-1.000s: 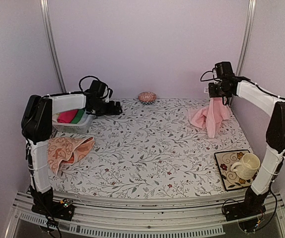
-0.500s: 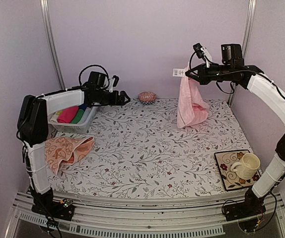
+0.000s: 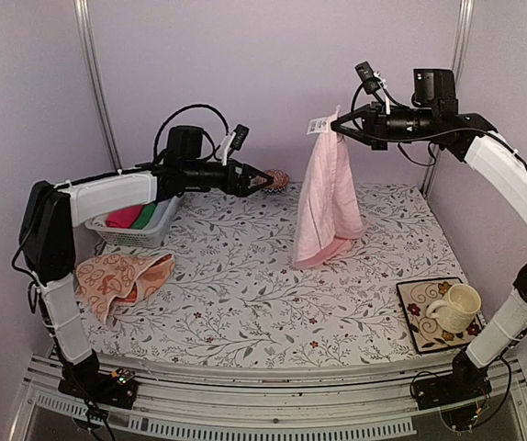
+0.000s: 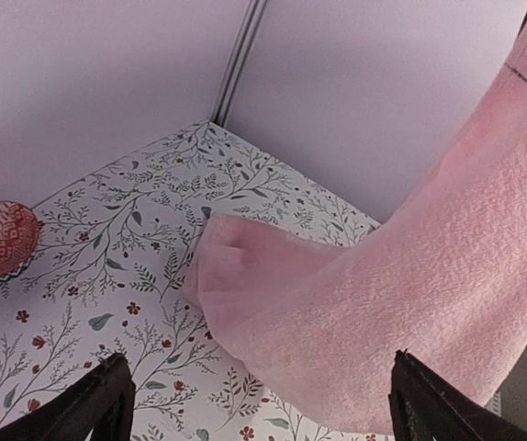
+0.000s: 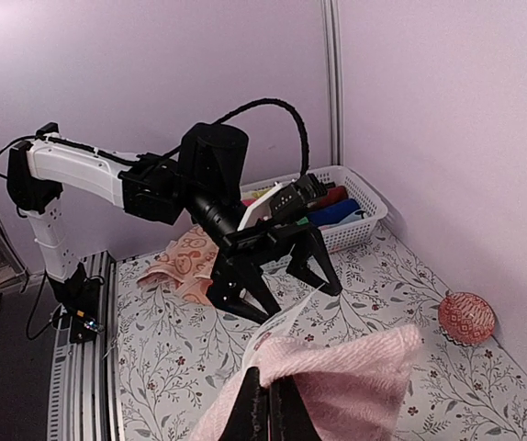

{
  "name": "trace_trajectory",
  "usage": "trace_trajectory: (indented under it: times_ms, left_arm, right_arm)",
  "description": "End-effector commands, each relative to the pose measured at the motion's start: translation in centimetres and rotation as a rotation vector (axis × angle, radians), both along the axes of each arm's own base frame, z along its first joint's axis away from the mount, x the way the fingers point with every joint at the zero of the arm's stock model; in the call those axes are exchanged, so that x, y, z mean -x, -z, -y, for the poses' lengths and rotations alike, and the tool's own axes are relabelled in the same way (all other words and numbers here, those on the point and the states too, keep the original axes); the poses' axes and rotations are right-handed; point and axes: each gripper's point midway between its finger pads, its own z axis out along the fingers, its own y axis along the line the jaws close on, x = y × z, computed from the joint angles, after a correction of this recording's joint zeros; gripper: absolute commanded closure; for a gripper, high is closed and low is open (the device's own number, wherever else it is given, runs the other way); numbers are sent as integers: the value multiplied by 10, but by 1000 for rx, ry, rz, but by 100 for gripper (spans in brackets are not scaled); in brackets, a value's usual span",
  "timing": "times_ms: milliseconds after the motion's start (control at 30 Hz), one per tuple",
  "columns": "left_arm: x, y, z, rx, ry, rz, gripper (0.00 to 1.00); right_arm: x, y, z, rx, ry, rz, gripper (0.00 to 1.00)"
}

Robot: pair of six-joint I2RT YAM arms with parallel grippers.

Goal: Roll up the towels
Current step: Pick up the towel from the corner of the board, then pass from the right arm to the left

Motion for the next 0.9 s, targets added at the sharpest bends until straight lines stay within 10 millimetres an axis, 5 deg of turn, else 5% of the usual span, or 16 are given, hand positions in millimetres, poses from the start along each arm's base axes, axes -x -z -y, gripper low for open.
trace_trajectory:
  times_ms: [0, 100, 267, 400, 533, 600, 700, 867]
  left_arm:
    - [22, 5, 28, -6, 94, 28, 3]
    - [25, 8, 41, -16, 106, 29, 3]
    - [36, -12, 60, 7, 157, 45, 3]
    - [31, 5, 73, -44, 108, 11, 3]
    - [35, -2, 82, -53, 115, 28, 3]
    - [39, -5, 86, -51, 124, 39, 3]
    - [31, -1, 86, -81, 90, 57, 3]
    - [23, -23, 81, -68, 114, 128, 3]
  right_arm:
    - [16, -21, 12, -12, 36, 56, 98]
    - [17, -18, 19, 11, 84, 69, 98]
    - [-36, -15, 61, 44, 502, 56, 98]
    - [-34, 3, 54, 27, 463, 2, 98]
    - [-38, 9, 50, -27, 467, -70, 98]
    - [-31, 11, 39, -50, 387, -102, 98]
    - [6, 10, 15, -65, 129, -114, 98]
    - [42, 14, 7, -12, -70, -117, 98]
